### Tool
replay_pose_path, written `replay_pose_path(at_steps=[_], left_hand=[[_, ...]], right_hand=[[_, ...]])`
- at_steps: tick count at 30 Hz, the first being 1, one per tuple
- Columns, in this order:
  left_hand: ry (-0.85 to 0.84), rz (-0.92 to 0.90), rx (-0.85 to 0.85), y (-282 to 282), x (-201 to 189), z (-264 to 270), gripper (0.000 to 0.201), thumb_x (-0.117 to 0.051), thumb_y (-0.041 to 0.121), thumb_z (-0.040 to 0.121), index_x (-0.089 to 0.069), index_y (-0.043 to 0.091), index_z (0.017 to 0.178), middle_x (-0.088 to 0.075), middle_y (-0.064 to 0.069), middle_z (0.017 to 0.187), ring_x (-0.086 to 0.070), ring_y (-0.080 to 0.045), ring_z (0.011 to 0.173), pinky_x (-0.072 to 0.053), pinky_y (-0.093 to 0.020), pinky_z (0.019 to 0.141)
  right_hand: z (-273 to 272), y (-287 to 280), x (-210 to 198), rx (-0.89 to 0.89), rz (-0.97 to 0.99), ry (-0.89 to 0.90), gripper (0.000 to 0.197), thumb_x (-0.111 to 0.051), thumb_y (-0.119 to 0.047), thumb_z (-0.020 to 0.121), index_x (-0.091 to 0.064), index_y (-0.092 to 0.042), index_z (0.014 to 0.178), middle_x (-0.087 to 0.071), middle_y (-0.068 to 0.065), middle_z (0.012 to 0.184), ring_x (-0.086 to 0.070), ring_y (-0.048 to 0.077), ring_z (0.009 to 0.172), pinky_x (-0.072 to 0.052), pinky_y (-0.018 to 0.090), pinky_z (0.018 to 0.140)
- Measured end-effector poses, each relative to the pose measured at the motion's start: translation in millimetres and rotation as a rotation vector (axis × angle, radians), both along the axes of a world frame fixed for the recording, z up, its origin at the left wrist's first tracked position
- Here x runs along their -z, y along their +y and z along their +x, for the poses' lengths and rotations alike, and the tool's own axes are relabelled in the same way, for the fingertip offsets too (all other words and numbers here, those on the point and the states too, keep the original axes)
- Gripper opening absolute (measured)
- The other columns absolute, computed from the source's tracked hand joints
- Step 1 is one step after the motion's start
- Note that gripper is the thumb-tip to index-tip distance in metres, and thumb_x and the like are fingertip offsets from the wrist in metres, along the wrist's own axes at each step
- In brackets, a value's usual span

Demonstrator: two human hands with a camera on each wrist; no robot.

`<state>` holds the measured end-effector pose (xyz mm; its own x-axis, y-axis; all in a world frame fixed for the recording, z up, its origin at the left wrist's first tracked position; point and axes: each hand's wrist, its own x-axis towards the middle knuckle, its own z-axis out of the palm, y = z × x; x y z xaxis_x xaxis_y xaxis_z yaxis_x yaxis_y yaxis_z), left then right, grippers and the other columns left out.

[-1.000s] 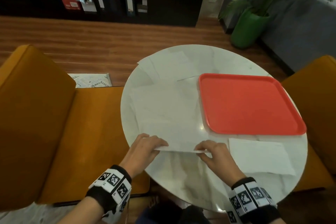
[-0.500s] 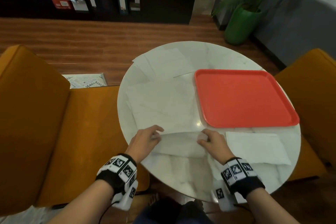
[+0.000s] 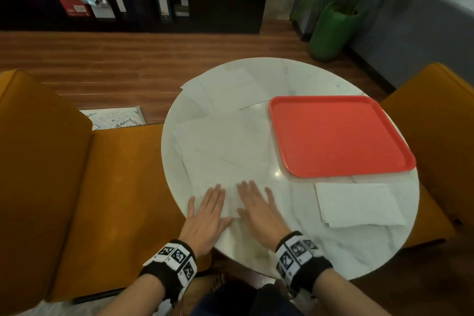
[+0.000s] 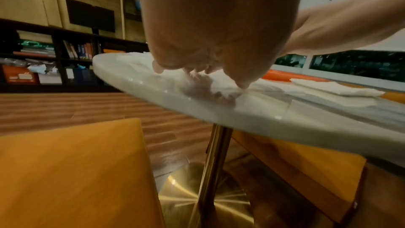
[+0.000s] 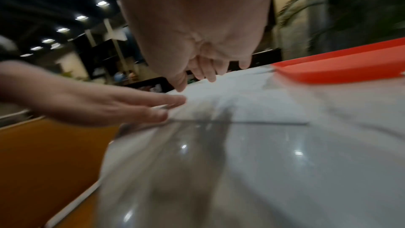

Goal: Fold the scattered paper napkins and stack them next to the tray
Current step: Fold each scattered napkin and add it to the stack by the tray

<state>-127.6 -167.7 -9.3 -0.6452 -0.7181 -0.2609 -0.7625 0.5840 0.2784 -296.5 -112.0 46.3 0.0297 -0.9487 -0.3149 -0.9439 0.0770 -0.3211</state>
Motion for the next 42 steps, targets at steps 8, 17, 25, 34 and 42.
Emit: replay_pose_path(at_steps=[8, 17, 25, 34, 42], left_hand=[[-0.036, -0.028, 0.013, 4.2, 15.5, 7.9, 0.069, -0.005, 0.057, 0.097, 0.013, 0.019, 0.151, 0.021, 0.004, 0.158, 0.020, -0.009, 0.144, 0.016, -0.040, 0.113], [-0.030, 0.027, 0.006, 3.6, 10.6, 5.8, 0.069, -0.001, 0.059, 0.094, 0.027, 0.024, 0.146, 0.036, 0.010, 0.151, 0.028, -0.007, 0.141, 0.018, -0.041, 0.114], [0.026, -0.062, 0.014, 3.2, 6.8, 3.9, 0.067, -0.021, 0.053, 0.099, -0.005, 0.017, 0.153, -0.002, -0.002, 0.161, -0.009, -0.020, 0.147, -0.007, -0.052, 0.112], [0.025, -0.100, 0.210, 5.4, -18.7, -36.4, 0.059, -0.040, 0.043, 0.087, -0.039, 0.019, 0.141, -0.054, -0.004, 0.138, -0.055, -0.020, 0.125, -0.040, -0.054, 0.101], [0.420, 0.338, 0.194, -17.3, -84.7, -63.1, 0.030, -0.043, 0.025, 0.095, -0.061, 0.034, 0.117, -0.069, 0.012, 0.106, -0.063, -0.010, 0.097, -0.050, -0.036, 0.084]], right_hand=[[3.7, 34.2, 41.0, -0.193, 0.070, -0.042, 0.078, 0.013, -0.057, 0.081, 0.007, -0.021, 0.150, 0.018, -0.010, 0.152, 0.022, 0.006, 0.139, 0.012, 0.033, 0.117], [-37.3, 57.2, 37.5, -0.065, 0.086, 0.000, 0.071, 0.021, -0.060, 0.075, 0.010, -0.042, 0.143, 0.018, -0.023, 0.148, 0.020, -0.003, 0.138, 0.018, 0.033, 0.112], [-74.7, 59.0, 38.9, 0.166, -0.133, 0.148, 0.052, -0.025, -0.039, 0.089, -0.065, -0.024, 0.117, -0.061, -0.008, 0.128, -0.058, 0.008, 0.118, -0.019, 0.039, 0.106], [-64.3, 38.0, 14.4, 0.294, -0.330, -0.058, 0.017, -0.043, -0.038, 0.079, -0.057, -0.028, 0.075, -0.056, -0.012, 0.084, -0.055, 0.009, 0.084, -0.027, 0.029, 0.085], [-98.0, 48.7, -53.6, 0.589, -0.234, -0.711, 0.027, -0.065, -0.011, 0.081, -0.062, -0.034, 0.095, -0.068, -0.009, 0.086, -0.060, 0.001, 0.086, -0.043, 0.018, 0.075]])
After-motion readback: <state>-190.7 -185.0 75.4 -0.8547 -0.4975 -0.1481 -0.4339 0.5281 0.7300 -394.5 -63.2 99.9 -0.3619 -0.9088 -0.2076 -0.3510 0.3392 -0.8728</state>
